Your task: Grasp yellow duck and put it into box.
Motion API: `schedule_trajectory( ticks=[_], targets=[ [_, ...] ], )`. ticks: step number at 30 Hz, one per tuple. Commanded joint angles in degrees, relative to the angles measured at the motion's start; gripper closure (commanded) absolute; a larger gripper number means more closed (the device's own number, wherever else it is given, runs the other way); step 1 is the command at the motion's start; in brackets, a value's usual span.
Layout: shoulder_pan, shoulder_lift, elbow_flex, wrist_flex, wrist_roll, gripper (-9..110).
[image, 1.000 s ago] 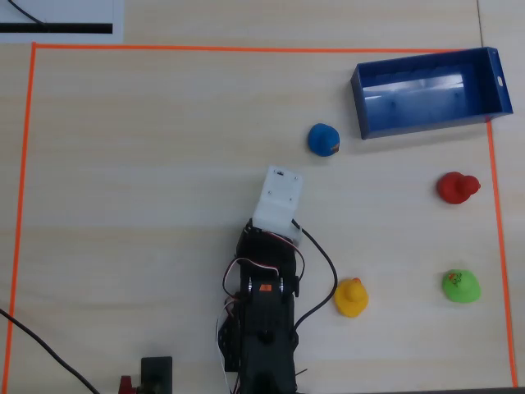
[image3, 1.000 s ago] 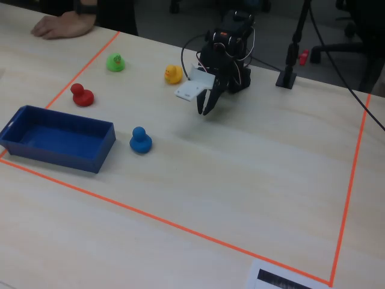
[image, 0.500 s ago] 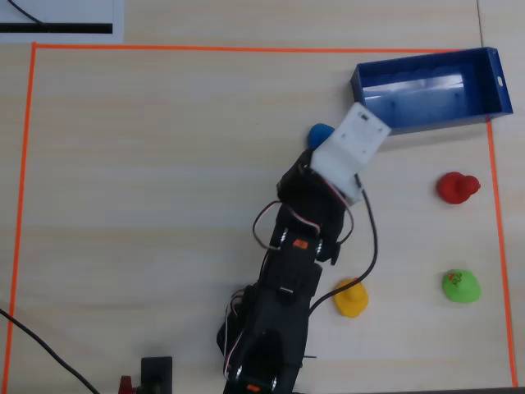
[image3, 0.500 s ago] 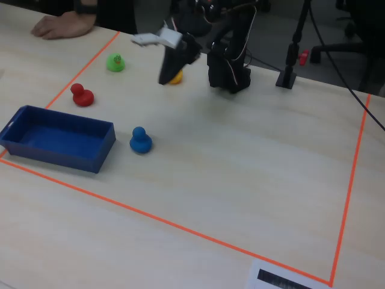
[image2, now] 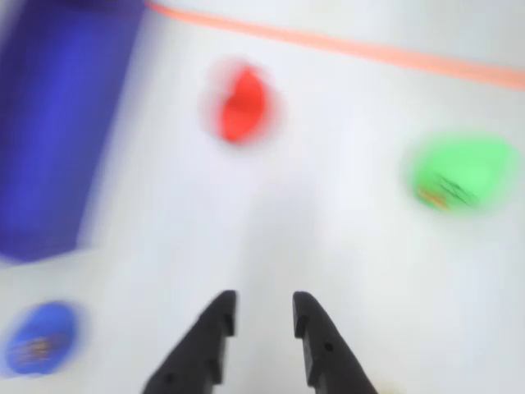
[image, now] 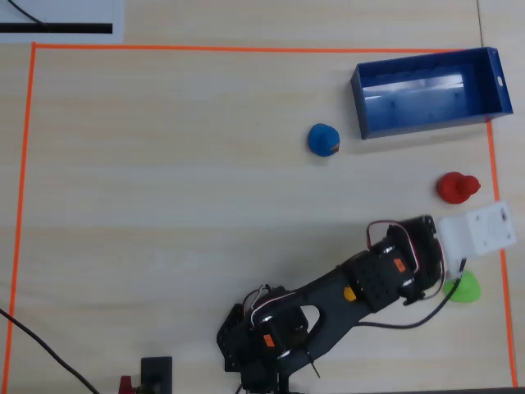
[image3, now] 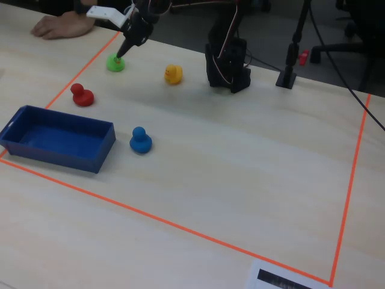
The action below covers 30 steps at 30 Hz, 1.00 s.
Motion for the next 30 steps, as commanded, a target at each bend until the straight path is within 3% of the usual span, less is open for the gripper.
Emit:
schedule_trajectory(
  ticks=[1,5,10,25,30],
  targets=[
    [8.26,5.27,5.27,3.6,-3.08,87],
    [10.28,11.95,13.8,5.36,-8.26,74],
    [9.49,14.85,18.81,4.83,-10.11,68],
    [14.59,10.02,30.41,-10.72,-17.67,65],
    [12.57,12.3,29.53,-13.97,-13.27,65]
  ],
)
